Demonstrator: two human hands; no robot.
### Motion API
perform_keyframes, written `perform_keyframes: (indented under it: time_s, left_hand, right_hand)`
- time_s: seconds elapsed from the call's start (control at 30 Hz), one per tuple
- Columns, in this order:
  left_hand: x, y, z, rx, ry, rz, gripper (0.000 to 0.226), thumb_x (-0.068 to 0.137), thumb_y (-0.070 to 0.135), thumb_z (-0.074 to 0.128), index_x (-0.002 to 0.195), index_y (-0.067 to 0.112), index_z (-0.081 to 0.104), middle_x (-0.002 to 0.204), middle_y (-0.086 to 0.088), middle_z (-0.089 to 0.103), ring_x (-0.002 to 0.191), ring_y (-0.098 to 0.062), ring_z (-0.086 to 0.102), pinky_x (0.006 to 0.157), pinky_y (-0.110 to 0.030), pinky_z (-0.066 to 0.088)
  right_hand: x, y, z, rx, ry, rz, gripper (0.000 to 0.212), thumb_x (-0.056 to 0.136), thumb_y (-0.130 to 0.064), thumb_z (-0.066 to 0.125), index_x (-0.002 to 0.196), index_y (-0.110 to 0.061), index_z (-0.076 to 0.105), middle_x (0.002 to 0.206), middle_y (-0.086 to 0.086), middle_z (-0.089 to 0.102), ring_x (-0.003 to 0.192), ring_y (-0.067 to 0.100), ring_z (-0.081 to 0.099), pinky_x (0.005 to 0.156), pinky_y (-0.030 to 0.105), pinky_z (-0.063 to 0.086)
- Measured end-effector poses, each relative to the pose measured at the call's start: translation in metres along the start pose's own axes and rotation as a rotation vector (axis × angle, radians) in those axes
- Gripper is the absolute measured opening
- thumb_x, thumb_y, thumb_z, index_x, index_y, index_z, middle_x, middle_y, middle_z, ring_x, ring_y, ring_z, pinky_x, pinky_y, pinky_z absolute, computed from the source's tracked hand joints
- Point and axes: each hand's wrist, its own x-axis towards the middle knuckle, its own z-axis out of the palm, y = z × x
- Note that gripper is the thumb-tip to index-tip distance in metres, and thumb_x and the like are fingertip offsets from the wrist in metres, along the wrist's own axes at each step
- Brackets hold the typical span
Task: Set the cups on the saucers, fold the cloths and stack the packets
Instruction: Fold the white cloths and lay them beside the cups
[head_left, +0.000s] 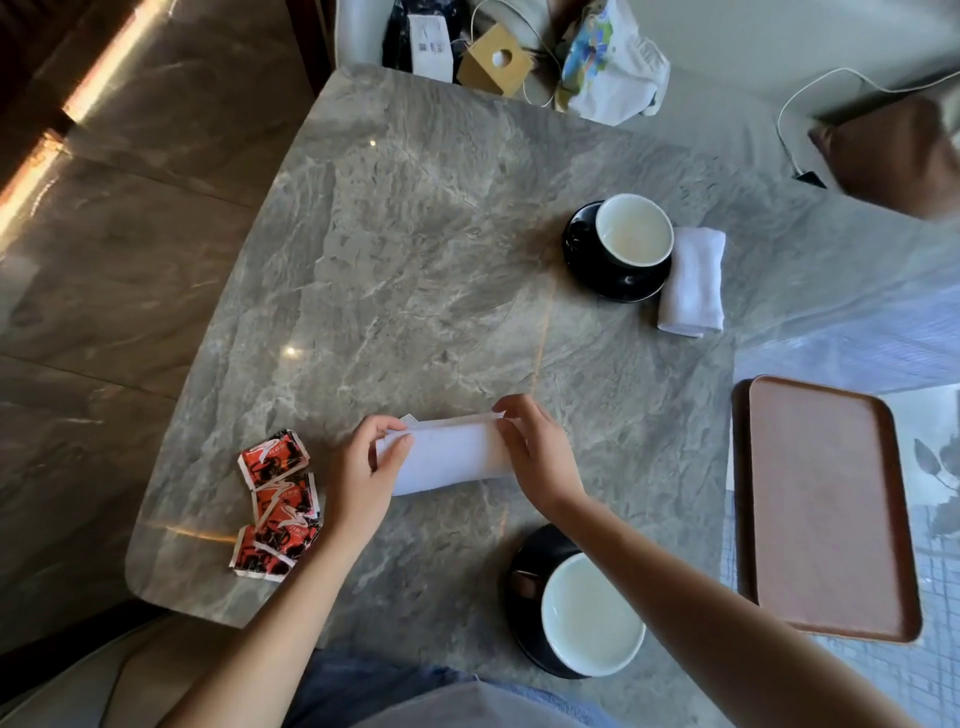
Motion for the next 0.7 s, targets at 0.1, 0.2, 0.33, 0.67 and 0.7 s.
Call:
perform_keyframes:
  time_s: [0.1, 0.2, 0.33, 0.67, 0.7]
  left_hand:
    - [0.004, -0.004, 0.004, 0.005, 0.044, -0.026, 0.006, 0.086, 0.014, 0.062, 0.091, 0.018, 0.06, 0.085, 0.013, 0.064, 0.076, -0.008, 0.058, 0.07, -0.025, 0.042]
    - [0.007, -0.009, 0.008, 0.016, 0.073, -0.032, 0.009, 0.085, 0.016, 0.063, 0.092, 0.022, 0.059, 0.087, 0.019, 0.063, 0.079, 0.005, 0.056, 0.07, -0.013, 0.04]
    - [0.009, -0.018, 0.008, 0.123, 0.124, 0.023, 0.009, 0.084, 0.022, 0.063, 0.092, 0.023, 0.058, 0.081, 0.012, 0.063, 0.073, -0.005, 0.058, 0.065, -0.021, 0.042]
    - [0.021, -0.021, 0.004, 0.342, 0.169, -0.071, 0.02, 0.076, 0.043, 0.068, 0.077, 0.024, 0.061, 0.057, 0.011, 0.055, 0.055, -0.012, 0.054, 0.047, -0.025, 0.035]
    - [0.025, -0.02, 0.004, 0.389, 0.158, -0.077, 0.024, 0.075, 0.046, 0.069, 0.075, 0.023, 0.061, 0.056, 0.01, 0.055, 0.054, -0.012, 0.054, 0.047, -0.025, 0.034]
  right_hand:
    - [0.005, 0.0, 0.003, -0.004, 0.024, 0.006, 0.02, 0.094, -0.013, 0.044, 0.108, -0.02, 0.056, 0.112, -0.003, 0.058, 0.09, 0.014, 0.056, 0.077, 0.034, 0.048]
    - [0.01, 0.0, 0.006, -0.019, 0.043, 0.019, 0.018, 0.096, -0.015, 0.044, 0.106, -0.019, 0.058, 0.112, -0.002, 0.057, 0.088, 0.015, 0.056, 0.076, 0.037, 0.049]
    - [0.017, 0.002, 0.007, -0.053, 0.022, 0.04, 0.016, 0.096, -0.018, 0.045, 0.104, -0.02, 0.059, 0.113, -0.002, 0.055, 0.089, 0.019, 0.058, 0.074, 0.039, 0.05]
    - [0.026, 0.006, 0.01, -0.138, 0.008, 0.045, 0.019, 0.097, -0.018, 0.045, 0.108, -0.017, 0.06, 0.111, 0.001, 0.06, 0.09, 0.022, 0.06, 0.072, 0.038, 0.05]
    - [0.026, 0.006, 0.009, -0.168, 0.002, 0.038, 0.02, 0.096, -0.017, 0.044, 0.109, -0.017, 0.06, 0.112, 0.001, 0.059, 0.089, 0.024, 0.06, 0.071, 0.04, 0.051]
